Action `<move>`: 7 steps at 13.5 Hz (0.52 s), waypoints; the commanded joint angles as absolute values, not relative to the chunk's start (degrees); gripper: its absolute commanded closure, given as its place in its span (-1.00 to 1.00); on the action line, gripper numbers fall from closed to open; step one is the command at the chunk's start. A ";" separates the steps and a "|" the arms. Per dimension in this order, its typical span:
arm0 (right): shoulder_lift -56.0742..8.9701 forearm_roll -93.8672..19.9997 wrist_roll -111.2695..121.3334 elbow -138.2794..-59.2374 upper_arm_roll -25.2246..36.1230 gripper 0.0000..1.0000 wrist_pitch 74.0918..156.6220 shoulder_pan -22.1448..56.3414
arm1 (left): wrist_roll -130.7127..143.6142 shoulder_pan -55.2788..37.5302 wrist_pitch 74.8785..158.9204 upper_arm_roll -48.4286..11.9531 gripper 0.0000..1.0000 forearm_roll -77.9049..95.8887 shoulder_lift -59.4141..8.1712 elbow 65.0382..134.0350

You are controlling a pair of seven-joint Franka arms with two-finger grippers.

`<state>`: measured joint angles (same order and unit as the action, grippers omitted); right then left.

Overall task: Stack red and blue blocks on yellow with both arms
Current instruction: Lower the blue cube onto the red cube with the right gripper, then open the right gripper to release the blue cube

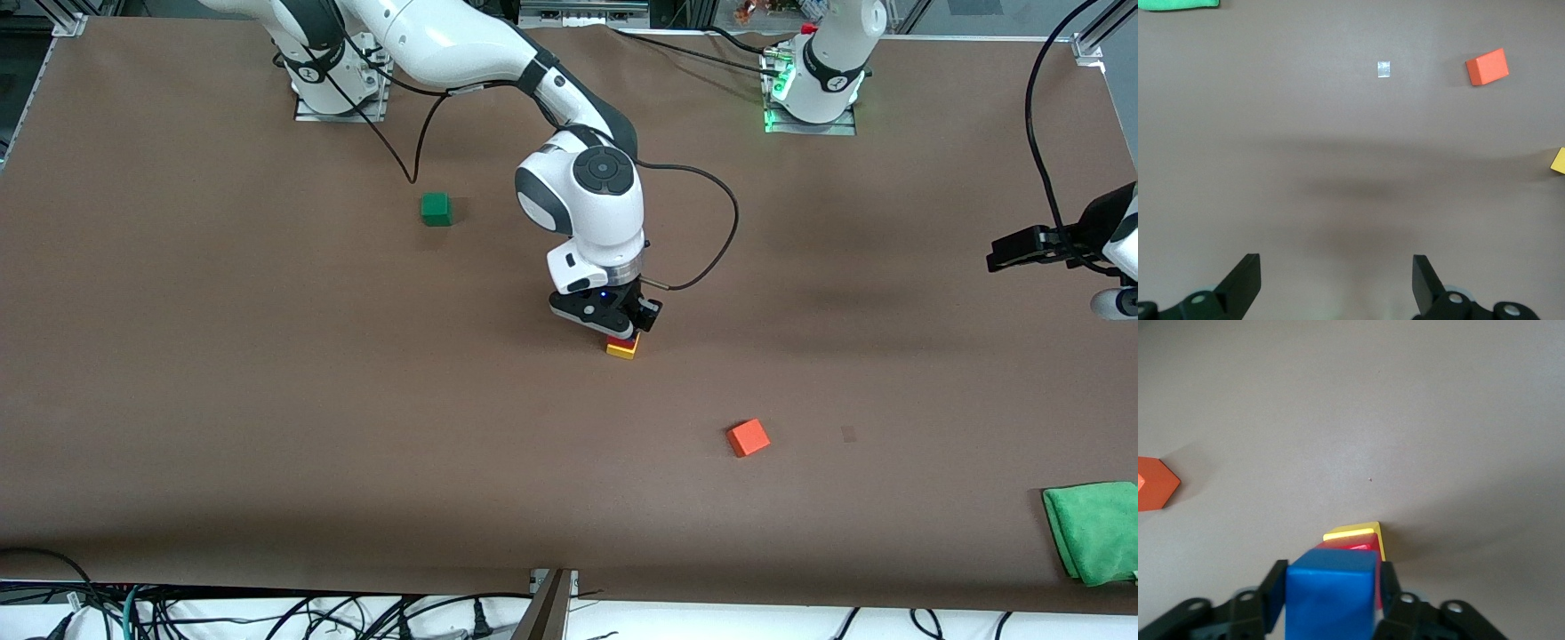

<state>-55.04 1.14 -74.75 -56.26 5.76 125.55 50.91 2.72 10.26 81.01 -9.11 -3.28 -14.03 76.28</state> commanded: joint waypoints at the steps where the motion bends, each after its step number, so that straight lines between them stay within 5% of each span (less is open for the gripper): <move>1: -56.25 2.20 -75.06 -53.96 6.15 -1.00 125.51 51.15 | 1.32 10.90 81.65 -9.14 -1.00 -1.93 -13.01 77.17; 7: -51.52 1.67 -72.53 -53.70 5.98 -1.00 117.54 49.14 | 1.32 10.81 81.65 -9.14 -1.00 -2.02 -13.09 77.17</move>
<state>-54.60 1.16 -74.43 -54.72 6.28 122.51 50.48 2.72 10.31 81.02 -9.11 -3.28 -14.03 76.28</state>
